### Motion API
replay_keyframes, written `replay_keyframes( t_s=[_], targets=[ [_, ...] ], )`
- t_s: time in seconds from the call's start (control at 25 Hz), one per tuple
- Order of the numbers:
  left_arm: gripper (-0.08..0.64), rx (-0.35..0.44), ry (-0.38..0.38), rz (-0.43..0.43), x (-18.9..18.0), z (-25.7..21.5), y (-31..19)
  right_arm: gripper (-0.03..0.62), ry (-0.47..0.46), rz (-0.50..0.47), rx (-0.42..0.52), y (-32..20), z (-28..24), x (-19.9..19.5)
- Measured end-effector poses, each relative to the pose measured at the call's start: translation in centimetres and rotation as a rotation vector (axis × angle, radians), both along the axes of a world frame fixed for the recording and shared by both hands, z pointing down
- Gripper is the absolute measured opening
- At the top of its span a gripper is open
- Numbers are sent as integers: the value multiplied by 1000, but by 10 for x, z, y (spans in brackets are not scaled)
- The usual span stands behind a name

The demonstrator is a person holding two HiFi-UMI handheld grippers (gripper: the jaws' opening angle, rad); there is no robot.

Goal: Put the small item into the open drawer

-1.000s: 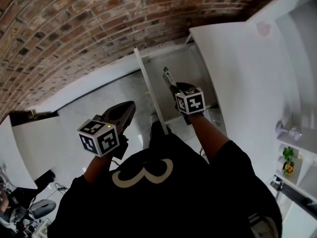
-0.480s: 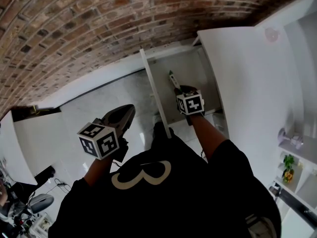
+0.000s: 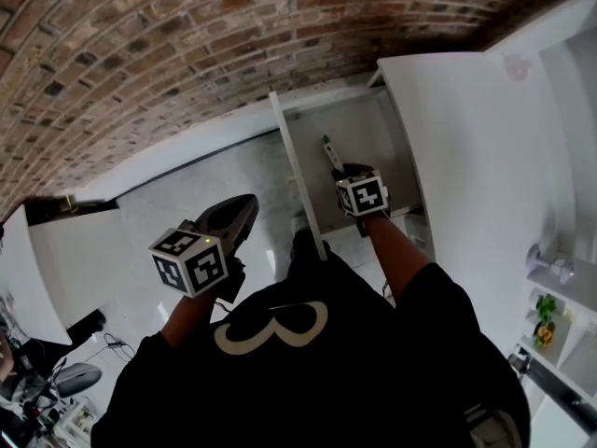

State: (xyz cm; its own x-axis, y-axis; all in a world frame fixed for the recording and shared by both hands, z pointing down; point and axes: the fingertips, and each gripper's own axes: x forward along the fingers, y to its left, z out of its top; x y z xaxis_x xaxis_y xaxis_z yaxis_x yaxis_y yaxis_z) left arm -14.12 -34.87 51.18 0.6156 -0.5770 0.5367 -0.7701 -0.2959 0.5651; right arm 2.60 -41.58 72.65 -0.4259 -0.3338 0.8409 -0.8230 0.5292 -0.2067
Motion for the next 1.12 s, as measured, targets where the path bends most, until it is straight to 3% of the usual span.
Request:
replay_keyframes(
  t_s=[0.4,0.48,0.76,0.96,1.12],
  targets=[
    [2,11,12,9,2,-6,2,378,-43,-6,32,-2,-20,-1],
    [2,16,17,14,4,-9,4,385,-71,-3,39,1,-27,-2],
    [2,46,43,34,16,-26,15,307,-171,36,143,13,-93,5],
    [2,94,71,53,24,-46,28,110,-286,99,259,31,-166,9],
    [2,137,93,67,31,-67,42,41,-368,110,339,54,-222,9]
  ],
)
